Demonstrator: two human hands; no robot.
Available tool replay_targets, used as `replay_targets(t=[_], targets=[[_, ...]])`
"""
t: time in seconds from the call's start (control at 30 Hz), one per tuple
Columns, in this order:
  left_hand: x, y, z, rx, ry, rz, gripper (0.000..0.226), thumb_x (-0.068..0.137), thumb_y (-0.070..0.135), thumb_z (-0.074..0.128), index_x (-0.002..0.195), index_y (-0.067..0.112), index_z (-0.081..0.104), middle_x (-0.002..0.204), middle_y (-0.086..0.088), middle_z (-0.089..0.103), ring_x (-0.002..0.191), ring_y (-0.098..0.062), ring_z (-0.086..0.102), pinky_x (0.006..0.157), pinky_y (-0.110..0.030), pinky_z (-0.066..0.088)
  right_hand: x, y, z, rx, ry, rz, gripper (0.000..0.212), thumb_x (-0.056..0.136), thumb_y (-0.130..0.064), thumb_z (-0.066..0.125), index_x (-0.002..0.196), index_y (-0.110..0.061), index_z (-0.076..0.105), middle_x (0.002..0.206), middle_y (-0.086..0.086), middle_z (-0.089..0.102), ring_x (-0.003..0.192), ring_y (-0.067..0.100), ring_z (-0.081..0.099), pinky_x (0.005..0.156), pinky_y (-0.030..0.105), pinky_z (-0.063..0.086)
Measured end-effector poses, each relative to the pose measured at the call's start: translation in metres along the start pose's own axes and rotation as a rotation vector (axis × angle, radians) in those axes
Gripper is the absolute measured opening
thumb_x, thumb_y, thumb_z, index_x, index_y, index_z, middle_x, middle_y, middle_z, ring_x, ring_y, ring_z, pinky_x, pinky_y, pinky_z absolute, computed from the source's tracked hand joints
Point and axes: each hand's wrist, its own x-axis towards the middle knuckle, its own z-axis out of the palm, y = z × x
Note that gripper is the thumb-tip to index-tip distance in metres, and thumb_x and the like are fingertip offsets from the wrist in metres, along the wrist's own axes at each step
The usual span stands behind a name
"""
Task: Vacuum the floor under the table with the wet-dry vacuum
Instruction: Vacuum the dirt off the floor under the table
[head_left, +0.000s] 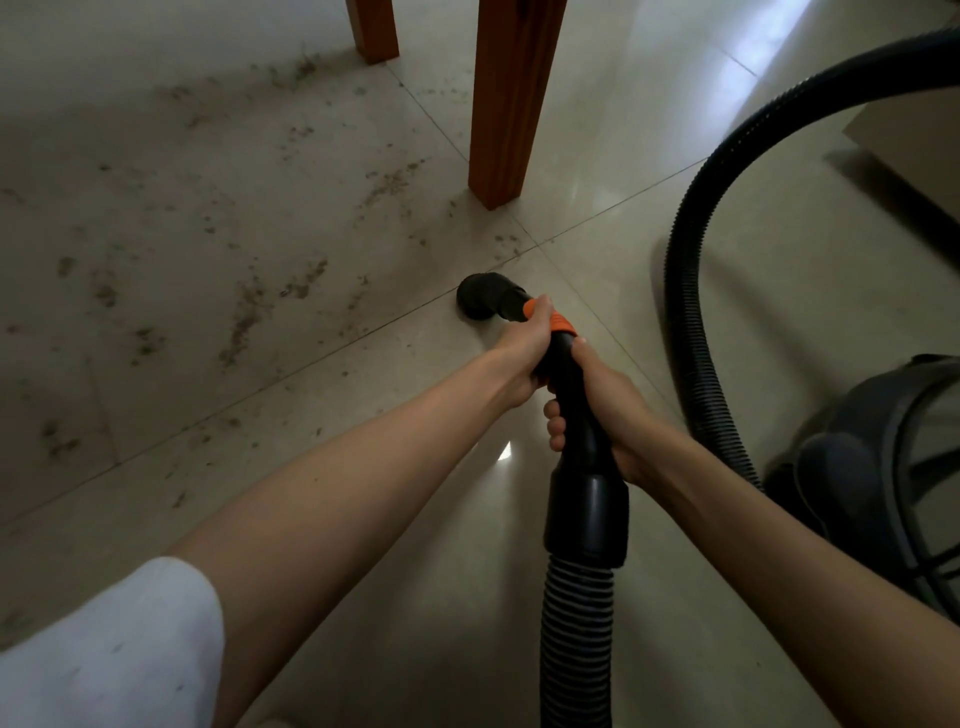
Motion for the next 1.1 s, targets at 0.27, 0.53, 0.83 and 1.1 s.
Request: replay_targets(t=[0.27,0.53,0.83,1.1], targets=[[-0.003,0.008,-0.008,0.005,-0.016,-0.001,0.039,0.097,0.042,0.044,0.096,0.003,0.049,0.081,-0.009,0.057,0.071,-0.019,0.057,0.065,-0.028,0.049,0.004,-0.001,0.009,0.027,-0.008,0.003,0.050,0.101,-0.048,0.033,0.098,-0.002,0.054,0.053,0.007,0.048,0.037,0.013,0.048,0.036,0.021,0.042],[-0.009,-0.002,-0.020,0.001,-0.084,-0.004,0.041,0.098,0.041,0.042,0.083,0.005,0.052,0.080,-0.009,0.057,0.076,-0.020,0.057,0.075,-0.032,0.049,-0.004,-0.002,0.005,0.051,-0.081,0.077,0.050,0.100,-0.049,0.034,0.107,-0.004,0.054,0.050,0.006,0.046,0.036,0.012,0.046,0.035,0.020,0.042],[-0.017,0.006,-0.012,-0.055,-0.081,-0.026,0.040,0.099,0.038,0.043,0.082,0.003,0.052,0.077,-0.009,0.057,0.068,-0.017,0.057,0.059,-0.027,0.049,-0.005,-0.002,0.011,0.020,0.013,-0.016,0.050,0.100,-0.046,0.035,0.093,-0.001,0.055,0.054,0.008,0.047,0.037,0.014,0.047,0.036,0.021,0.042],[-0.003,0.013,0.014,0.082,-0.112,0.006,0.047,0.096,0.037,0.050,0.123,-0.001,0.047,0.086,-0.008,0.057,0.074,-0.017,0.057,0.058,-0.026,0.047,0.011,-0.009,-0.002,0.046,0.163,-0.135,0.051,0.101,-0.046,0.033,0.084,-0.003,0.055,0.051,0.006,0.047,0.041,0.016,0.047,0.040,0.024,0.043]])
